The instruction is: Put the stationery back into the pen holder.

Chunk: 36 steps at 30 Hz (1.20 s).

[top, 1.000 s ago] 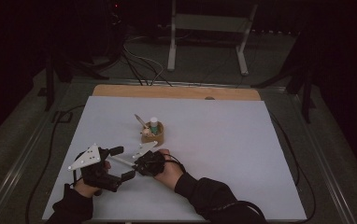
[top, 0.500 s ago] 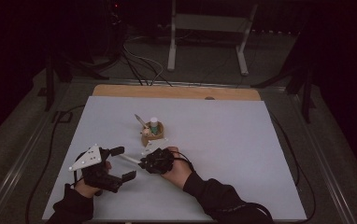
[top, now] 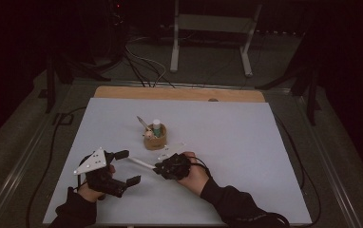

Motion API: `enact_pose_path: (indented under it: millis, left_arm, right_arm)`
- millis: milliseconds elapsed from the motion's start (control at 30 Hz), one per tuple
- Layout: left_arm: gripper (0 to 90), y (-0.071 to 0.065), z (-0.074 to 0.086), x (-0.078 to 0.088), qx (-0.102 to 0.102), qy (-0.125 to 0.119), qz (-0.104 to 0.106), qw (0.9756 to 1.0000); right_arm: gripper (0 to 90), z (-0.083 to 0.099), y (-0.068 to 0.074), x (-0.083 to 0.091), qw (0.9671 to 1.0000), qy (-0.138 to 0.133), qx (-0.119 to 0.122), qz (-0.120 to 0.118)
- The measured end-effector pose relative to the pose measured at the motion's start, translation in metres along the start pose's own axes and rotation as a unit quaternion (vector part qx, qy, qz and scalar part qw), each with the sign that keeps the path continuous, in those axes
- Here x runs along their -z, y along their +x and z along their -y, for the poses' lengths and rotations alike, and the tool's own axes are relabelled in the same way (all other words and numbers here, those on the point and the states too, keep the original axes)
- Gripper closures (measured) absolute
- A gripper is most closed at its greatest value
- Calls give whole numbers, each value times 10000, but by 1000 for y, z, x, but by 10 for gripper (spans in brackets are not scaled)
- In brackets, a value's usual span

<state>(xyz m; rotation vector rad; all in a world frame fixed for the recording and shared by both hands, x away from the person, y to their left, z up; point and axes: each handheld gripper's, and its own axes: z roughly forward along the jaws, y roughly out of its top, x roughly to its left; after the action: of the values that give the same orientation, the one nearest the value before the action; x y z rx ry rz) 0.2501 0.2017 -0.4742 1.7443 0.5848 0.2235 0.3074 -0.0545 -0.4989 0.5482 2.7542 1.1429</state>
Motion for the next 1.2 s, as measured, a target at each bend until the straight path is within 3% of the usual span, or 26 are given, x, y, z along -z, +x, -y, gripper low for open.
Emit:
enact_pose_path:
  millis: [467,867,1200]
  left_arm:
    - [4,-4,2,-10,9,254,79,9996]
    - [4,-10,0,-19,-43,307,49,9995]
    - [4,-11,-3,-30,58,334,76,9994]
  right_arm:
    - [790,23,-7,27,9999,-20,-164,39]
    - [790,45,-17,52,9986,-110,-478,200]
    - [790,59,-23,68,9971,-184,-672,318]
